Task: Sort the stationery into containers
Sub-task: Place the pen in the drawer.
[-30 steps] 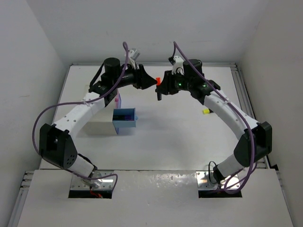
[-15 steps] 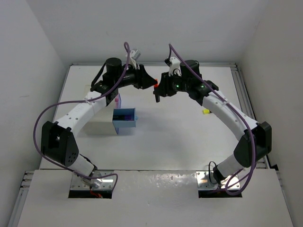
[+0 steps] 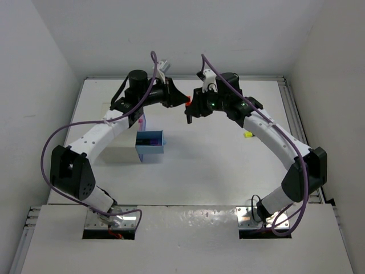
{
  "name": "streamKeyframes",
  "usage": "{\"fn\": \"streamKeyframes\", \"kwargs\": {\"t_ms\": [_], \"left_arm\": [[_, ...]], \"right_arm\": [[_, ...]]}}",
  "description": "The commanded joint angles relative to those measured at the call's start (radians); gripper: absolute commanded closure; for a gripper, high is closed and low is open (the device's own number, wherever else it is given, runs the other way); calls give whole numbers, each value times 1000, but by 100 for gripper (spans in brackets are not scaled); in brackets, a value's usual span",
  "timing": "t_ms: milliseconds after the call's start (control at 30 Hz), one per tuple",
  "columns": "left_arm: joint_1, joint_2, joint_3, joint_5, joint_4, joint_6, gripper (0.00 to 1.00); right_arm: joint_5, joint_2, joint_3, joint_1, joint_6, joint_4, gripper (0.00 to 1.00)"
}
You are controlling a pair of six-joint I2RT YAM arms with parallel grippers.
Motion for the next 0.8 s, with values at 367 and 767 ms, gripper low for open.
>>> {"fn": "streamKeyframes", "kwargs": {"t_ms": [367, 767], "left_arm": [[170, 2, 371, 316, -593, 675, 100], [170, 77, 488, 301, -1359, 1461, 96]], "right_arm": [[-152, -79, -14, -193, 111, 20, 31], [-227, -87, -84, -375, 124, 7, 33]]}}
